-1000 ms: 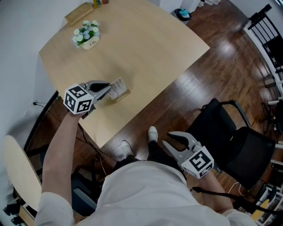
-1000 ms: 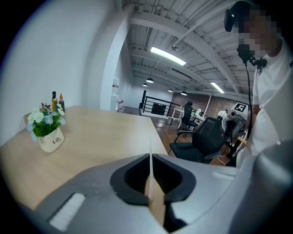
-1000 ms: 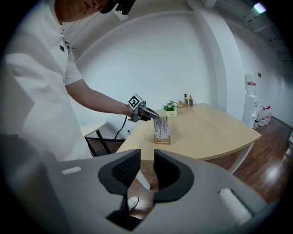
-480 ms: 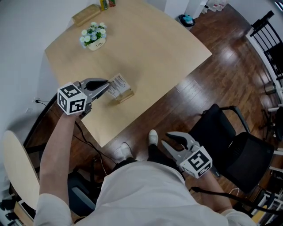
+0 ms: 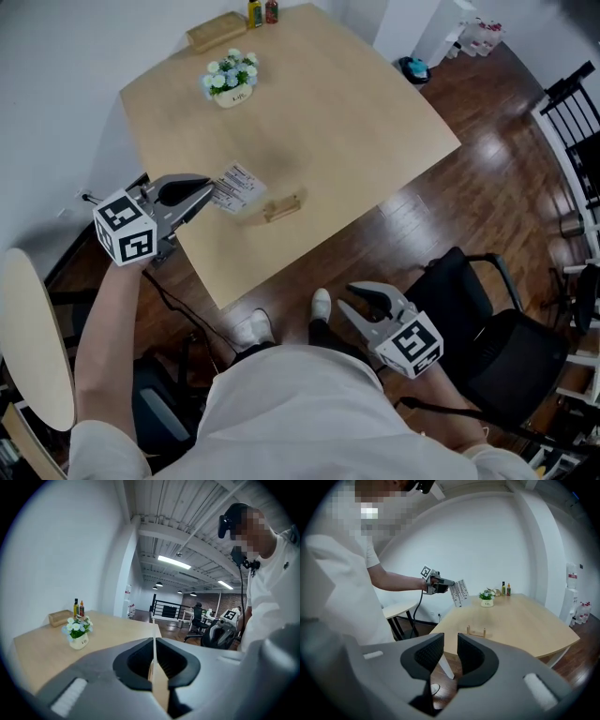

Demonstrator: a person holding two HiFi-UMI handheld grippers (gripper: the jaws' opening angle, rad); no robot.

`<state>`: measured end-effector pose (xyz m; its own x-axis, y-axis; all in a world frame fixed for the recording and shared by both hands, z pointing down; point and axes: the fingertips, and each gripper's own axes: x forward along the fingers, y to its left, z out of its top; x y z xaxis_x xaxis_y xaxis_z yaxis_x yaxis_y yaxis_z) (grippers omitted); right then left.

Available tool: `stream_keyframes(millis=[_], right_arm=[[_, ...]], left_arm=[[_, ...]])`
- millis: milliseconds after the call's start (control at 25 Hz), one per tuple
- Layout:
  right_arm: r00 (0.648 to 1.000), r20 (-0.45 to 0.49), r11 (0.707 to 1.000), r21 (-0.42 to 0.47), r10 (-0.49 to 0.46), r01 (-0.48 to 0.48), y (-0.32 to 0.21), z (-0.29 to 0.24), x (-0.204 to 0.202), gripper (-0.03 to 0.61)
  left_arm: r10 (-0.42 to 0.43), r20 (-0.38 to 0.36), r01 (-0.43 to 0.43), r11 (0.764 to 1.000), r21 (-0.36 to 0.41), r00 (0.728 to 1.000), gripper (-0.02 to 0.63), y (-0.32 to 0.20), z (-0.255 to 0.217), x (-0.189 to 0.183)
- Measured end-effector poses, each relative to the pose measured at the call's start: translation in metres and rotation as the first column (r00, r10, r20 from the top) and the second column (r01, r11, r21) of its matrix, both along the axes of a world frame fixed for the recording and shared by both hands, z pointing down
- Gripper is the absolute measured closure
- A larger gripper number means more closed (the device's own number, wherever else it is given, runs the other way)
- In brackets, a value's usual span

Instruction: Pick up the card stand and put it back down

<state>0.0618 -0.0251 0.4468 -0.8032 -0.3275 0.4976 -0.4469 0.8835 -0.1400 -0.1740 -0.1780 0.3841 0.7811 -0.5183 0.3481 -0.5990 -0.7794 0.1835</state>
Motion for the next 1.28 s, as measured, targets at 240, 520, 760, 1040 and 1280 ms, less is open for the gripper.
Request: stream_keyframes(millis=[240,520,760,1040,1280], right_arm=[[0.998,0.005,0.998,0.015,-0.062,0.062,-0.002,-0.006,-0.027,0.483],[0.991,0.0,0.99,0.035,-0.134,0.134,0.01,-0.011,-0.057,0.483],[0.986,0.024,0.986,0.045,-0.162,0.161,0.009,-0.013,-0.074,0.483],[0.985,0.028,0.985,0.044,-0.168,0.167,0.02,-0.02,-0.084,0.483],[0.987,0.026,0.986,0.044,-0.161,0.16,0.028,-0.019,-0.083,0.483]], left_arm=[[-0.071,-0.011,0.071,0.997,0.017,0.997,0.597,0.045,-0.02,-0.035],[-0.132,-0.046,0.134,0.99,0.036,0.99,0.597,0.101,-0.029,-0.058],[-0.163,-0.073,0.166,0.986,0.033,0.984,0.597,0.127,-0.026,-0.066],[-0.173,-0.087,0.177,0.984,0.036,0.981,0.597,0.153,-0.028,-0.067],[-0.17,-0.103,0.174,0.984,0.034,0.98,0.597,0.162,-0.028,-0.067]])
